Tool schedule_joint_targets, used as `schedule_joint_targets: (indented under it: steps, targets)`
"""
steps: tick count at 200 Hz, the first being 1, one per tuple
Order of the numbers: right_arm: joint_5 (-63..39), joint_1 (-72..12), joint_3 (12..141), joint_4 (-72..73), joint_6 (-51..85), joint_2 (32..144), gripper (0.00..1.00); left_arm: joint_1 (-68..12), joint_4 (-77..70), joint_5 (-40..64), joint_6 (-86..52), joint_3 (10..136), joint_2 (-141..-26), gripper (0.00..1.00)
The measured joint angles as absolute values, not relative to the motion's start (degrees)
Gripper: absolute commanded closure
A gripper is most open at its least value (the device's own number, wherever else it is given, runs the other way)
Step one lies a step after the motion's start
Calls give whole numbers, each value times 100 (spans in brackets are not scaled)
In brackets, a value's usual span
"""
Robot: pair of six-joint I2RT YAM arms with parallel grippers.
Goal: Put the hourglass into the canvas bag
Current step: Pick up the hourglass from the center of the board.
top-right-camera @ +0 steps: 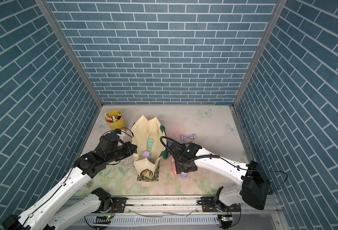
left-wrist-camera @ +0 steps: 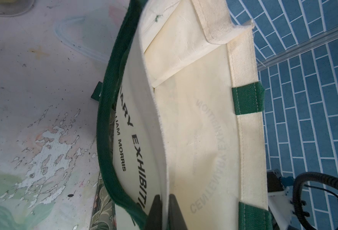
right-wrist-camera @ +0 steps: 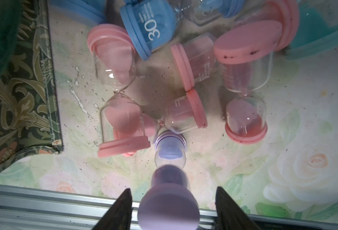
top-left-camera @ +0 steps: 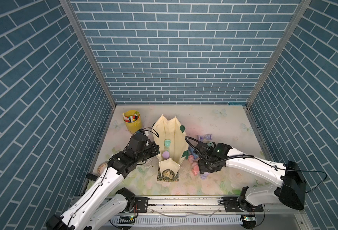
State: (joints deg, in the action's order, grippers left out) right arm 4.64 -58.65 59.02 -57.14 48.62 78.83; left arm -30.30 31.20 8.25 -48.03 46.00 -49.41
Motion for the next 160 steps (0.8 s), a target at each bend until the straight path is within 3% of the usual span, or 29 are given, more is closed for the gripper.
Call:
schedule_joint_targets:
  steps: [96, 160]
  targets:
    - [464, -5876, 5636, -5505, 4978, 7999, 39, -3030, 3083, 869, -4803, 4571, -4941, 100]
    - [449, -5878, 5586, -5380, 5096, 8145, 55, -3030, 3048, 886, -4803, 4545, -4952, 100]
